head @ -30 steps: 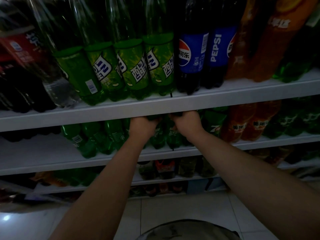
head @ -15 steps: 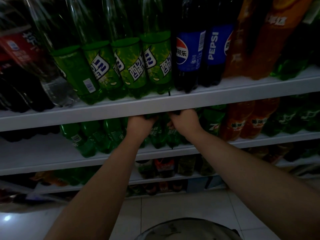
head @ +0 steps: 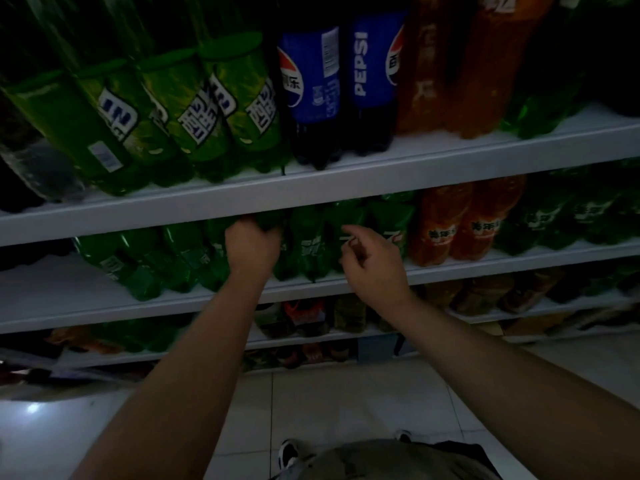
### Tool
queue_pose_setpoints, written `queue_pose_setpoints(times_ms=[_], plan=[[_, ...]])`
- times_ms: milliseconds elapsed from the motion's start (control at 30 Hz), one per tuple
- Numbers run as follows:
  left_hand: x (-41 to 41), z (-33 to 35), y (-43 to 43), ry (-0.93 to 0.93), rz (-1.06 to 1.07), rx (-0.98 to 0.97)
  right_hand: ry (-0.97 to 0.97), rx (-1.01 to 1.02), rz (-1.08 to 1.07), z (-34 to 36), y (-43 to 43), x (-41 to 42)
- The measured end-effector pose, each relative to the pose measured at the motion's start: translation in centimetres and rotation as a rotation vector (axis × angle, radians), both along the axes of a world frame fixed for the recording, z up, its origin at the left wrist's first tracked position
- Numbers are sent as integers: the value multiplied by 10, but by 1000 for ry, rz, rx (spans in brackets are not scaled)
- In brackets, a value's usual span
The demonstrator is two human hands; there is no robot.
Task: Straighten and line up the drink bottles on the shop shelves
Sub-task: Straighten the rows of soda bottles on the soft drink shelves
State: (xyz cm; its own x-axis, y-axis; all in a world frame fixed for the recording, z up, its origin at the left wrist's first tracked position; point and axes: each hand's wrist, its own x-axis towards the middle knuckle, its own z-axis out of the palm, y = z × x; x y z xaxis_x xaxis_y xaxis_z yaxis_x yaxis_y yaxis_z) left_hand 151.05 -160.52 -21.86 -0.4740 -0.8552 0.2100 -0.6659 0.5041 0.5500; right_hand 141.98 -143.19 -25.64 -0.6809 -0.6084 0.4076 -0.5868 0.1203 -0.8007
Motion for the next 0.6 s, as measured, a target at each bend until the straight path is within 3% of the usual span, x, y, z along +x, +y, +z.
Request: queue_pose_setpoints(times_ms=[133,400,600], plan=[[7,1,1,44,-6,-4,-38,28,-24,-11,26,-20],[20,-6,22,240,47,81,-138,259,-27,-56,78,-37],[15,-23,24,287,51,92,-156,412,39,-85,92,-42]])
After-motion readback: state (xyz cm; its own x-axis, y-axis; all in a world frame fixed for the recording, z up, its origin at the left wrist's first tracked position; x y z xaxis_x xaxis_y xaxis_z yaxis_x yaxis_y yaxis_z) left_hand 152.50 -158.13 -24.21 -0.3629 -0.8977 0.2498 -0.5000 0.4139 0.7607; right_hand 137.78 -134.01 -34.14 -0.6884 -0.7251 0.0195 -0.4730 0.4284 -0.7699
